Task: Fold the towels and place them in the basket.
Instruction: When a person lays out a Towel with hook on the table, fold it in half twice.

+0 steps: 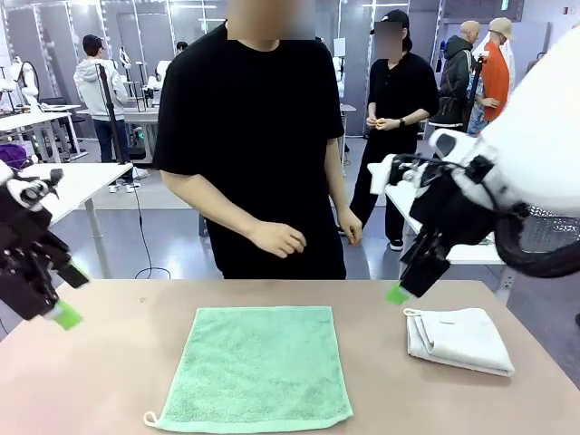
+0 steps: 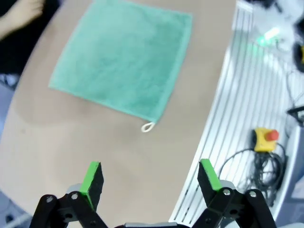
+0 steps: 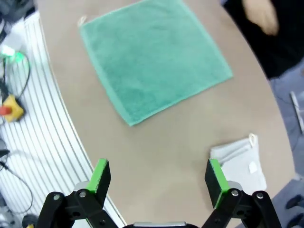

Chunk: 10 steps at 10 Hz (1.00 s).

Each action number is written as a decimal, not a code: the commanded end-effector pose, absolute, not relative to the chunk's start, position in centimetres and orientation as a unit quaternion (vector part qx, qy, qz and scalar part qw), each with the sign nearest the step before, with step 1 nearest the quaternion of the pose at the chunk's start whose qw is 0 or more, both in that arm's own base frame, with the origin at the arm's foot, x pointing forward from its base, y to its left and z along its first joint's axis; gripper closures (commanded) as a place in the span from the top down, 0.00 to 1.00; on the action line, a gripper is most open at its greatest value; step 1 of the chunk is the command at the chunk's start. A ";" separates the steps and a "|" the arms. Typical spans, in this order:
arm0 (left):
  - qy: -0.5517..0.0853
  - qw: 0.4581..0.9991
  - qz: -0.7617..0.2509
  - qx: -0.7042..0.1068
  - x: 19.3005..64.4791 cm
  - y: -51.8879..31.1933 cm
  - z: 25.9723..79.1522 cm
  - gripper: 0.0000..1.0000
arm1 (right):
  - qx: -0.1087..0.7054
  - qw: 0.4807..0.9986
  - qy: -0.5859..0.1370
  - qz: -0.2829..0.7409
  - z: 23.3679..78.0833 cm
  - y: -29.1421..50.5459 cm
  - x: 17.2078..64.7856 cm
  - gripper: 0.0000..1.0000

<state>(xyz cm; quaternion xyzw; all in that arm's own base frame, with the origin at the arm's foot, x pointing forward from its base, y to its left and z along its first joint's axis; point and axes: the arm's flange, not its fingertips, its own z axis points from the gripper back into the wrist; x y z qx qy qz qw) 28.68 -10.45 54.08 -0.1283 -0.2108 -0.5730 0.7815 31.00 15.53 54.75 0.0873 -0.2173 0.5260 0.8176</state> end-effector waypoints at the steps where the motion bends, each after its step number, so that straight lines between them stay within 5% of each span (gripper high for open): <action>1: -0.168 0.737 -0.641 -0.132 28.9 -12.2 51.9 1.00 | 0.052 0.791 -0.187 0.580 53.7 18.0 30.8 1.00; 4: -0.154 0.685 -0.697 -0.145 27.7 -15.1 48.4 1.00 | 0.000 0.768 -0.140 0.625 50.8 23.0 29.9 1.00; 10: -0.137 0.690 -0.698 -0.135 28.6 -16.4 49.2 1.00 | 0.004 0.762 -0.120 0.637 48.8 23.9 29.3 1.00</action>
